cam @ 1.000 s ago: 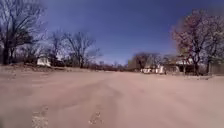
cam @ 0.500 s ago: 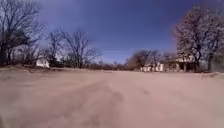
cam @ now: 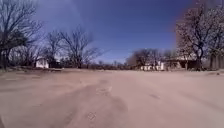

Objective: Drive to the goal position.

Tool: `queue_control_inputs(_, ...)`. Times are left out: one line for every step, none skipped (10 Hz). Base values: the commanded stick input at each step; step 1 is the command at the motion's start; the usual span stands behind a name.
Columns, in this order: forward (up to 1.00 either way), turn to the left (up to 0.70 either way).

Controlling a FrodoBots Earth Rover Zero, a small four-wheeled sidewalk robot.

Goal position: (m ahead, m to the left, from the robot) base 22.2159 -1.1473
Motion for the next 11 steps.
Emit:
queue_control_inputs(1.00, 0.00)
queue_control_inputs(1.00, 0.00)
queue_control_inputs(1.00, 0.00)
queue_control_inputs(1.00, 0.00)
queue_control_inputs(1.00, 0.00)
queue_control_inputs(1.00, 0.00)
queue_control_inputs(1.00, 0.00)
queue_control_inputs(1.00, 0.00)
queue_control_inputs(1.00, 0.00)
queue_control_inputs(1.00, 0.00)
queue_control_inputs(1.00, 0.00)
